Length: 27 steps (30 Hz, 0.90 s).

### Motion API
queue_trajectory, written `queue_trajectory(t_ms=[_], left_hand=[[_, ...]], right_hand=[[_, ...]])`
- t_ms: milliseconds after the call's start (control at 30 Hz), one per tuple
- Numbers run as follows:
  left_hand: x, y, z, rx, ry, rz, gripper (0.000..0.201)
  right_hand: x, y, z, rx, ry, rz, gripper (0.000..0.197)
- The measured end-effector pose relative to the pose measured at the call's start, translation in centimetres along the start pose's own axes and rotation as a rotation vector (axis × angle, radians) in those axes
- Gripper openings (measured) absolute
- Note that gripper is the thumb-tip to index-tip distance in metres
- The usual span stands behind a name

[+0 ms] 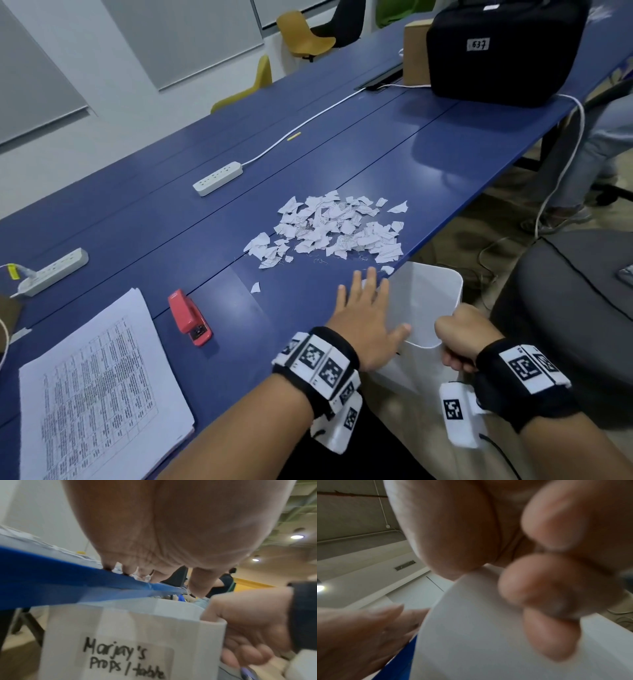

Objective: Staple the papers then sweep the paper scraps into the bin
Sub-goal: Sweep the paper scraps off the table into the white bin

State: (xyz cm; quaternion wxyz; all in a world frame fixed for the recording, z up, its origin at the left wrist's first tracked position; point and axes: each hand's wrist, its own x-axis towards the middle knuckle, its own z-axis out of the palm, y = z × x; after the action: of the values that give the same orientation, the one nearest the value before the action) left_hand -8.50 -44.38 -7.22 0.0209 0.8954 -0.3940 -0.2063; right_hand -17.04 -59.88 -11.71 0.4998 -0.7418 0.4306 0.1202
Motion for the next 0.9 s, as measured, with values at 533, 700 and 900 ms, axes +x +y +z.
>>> queue_trajectory(t_ms=[533,700,900], left_hand=[[5.8,-2.2,-3.9,-0.034,0.160,-0.057,0.070],[4.7,-0.5,-2.6,-0.008,0.161,0.096,0.059],[2.9,0.5,-0.1,-0.057,0.337,0.405,0.034]], right_hand=[[0.6,-0.5,-1.7,-0.035,0.066,0.019,0.041],[0.7,-0.9,-1.7,-0.052,0.085,0.009,0.044],[0.7,-0.9,-1.7,-0.019,0.030,0.018,0.042]])
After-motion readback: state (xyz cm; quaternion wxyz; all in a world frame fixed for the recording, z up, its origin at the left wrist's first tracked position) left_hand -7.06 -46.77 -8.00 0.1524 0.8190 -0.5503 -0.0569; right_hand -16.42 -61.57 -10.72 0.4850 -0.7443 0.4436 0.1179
